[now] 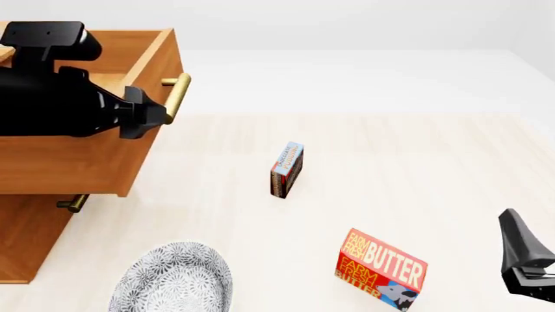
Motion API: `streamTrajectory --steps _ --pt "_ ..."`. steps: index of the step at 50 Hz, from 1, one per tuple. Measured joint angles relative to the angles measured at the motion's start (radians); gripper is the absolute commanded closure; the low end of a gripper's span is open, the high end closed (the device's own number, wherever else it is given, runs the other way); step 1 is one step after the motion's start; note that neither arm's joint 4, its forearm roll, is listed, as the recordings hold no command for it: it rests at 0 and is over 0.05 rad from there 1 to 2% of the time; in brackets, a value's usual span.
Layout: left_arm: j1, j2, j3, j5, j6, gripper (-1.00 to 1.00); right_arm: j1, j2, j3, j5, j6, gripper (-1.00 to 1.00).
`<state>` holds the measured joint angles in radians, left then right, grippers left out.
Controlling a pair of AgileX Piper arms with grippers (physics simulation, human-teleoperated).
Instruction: Put the chocolate pudding in the top drawer of the cabinet and close it.
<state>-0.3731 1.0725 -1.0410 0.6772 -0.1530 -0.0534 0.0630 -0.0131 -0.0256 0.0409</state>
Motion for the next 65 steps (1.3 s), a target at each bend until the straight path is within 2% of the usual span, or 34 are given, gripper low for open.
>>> streamTrajectory --steps 36,51,65 --pt "-0.018 0.006 -0.011 0.016 -0.042 -1.0 -0.002 -0.003 0.002 -0.002 -0.005 -1.0" --pt "-0.018 0.031 -0.115 0.127 0.013 -1.0 -0.002 0.005 0.003 -0.011 -0.007 -1.0" --pt "-0.061 0.016 -0.249 0.094 0.119 -1.0 -0.004 0.003 0.003 -0.009 -0.008 -1.0"
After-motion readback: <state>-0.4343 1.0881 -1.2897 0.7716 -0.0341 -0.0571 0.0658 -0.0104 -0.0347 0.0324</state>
